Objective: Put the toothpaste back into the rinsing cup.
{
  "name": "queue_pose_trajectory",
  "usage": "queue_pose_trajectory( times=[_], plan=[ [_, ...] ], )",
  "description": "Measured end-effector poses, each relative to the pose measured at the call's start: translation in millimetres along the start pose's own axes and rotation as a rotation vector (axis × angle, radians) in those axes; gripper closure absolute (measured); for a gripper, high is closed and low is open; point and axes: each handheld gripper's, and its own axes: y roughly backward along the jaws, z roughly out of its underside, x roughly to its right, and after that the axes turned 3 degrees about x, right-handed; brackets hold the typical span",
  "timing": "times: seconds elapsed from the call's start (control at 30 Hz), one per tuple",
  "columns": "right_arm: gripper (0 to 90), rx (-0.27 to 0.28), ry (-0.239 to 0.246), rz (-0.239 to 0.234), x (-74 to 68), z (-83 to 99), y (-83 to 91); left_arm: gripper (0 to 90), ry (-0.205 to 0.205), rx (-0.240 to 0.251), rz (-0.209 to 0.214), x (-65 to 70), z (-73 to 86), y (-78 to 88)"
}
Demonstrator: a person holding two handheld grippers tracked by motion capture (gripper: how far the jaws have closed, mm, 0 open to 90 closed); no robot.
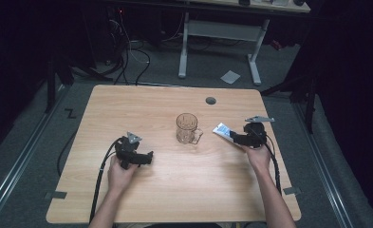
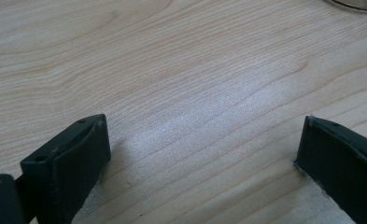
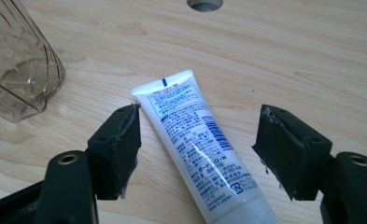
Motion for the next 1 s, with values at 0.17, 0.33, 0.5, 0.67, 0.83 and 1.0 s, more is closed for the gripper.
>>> queue_pose_trajectory(
  times=[0.17, 0.33, 0.5, 0.67, 0.83, 1.0],
  plan=[
    [31.1, -0.028, 0.021, -0.009, -0.9, -7.3, -6.1, 3.1, -0.001, -0.001, -0.001, -0.2, -0.1, 0.1],
    [32.0, -0.064, 0.044, -0.031, -1.2, -15.6, -13.0, 3.1, 0.002, 0.000, -0.002, -0.1, 0.0, 0.0],
    [32.0, -0.088, 0.065, -0.037, -1.5, -20.7, -17.9, 3.1, 0.000, -0.001, -0.002, -0.3, 0.0, 0.1],
    [31.8, -0.116, 0.086, -0.050, -2.4, -25.6, -24.3, 3.1, 0.000, -0.002, -0.002, -0.3, 0.0, 0.1],
    [31.8, -0.148, 0.095, -0.053, -4.9, -27.7, -30.6, 3.1, -0.001, -0.002, -0.002, -0.3, 0.0, 0.2],
    [31.8, -0.176, 0.103, -0.057, -4.1, -27.5, -37.2, 3.1, 0.000, -0.001, -0.002, -0.2, 0.0, 0.2]
  ],
)
